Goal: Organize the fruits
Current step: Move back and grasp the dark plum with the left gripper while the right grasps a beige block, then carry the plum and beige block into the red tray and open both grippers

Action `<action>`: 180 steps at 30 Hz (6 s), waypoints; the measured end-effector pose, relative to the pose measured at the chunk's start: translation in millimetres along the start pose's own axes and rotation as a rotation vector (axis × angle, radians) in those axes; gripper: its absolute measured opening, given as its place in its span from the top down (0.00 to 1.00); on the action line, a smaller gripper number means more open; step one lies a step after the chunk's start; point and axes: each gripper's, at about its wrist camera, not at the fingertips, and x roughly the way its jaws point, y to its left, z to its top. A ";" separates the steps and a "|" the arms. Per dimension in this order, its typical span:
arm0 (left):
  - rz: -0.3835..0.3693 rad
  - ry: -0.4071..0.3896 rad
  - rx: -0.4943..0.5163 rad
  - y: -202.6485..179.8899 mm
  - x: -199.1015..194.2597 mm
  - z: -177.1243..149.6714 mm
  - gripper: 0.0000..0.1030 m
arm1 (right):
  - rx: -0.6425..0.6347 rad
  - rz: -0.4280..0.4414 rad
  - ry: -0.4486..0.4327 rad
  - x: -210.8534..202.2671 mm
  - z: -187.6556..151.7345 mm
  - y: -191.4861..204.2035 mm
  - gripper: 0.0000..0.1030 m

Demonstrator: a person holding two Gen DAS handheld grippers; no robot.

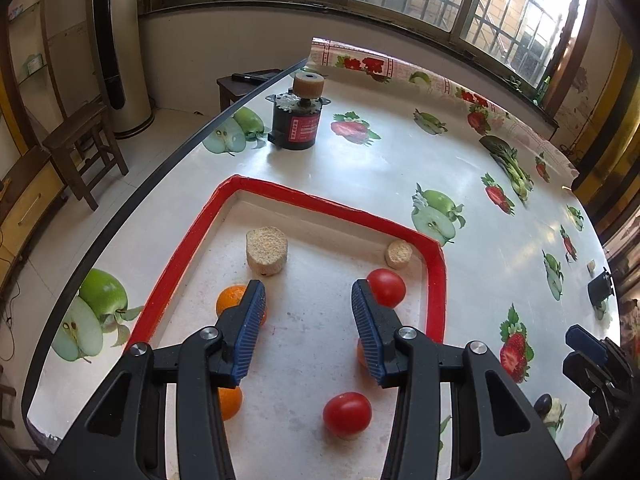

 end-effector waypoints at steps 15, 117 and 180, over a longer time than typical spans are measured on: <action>-0.141 -0.018 0.087 -73.2 -37.8 -39.8 0.48 | 0.180 -0.147 -0.059 -86.1 -67.6 -82.9 0.52; -0.141 -0.040 0.153 -65.7 -83.1 -111.2 0.78 | 0.042 -0.045 -0.065 -88.1 -68.7 -11.9 0.59; -0.069 0.054 -0.029 22.0 -28.6 -111.8 0.78 | -0.184 0.085 0.143 91.3 -22.6 90.1 0.59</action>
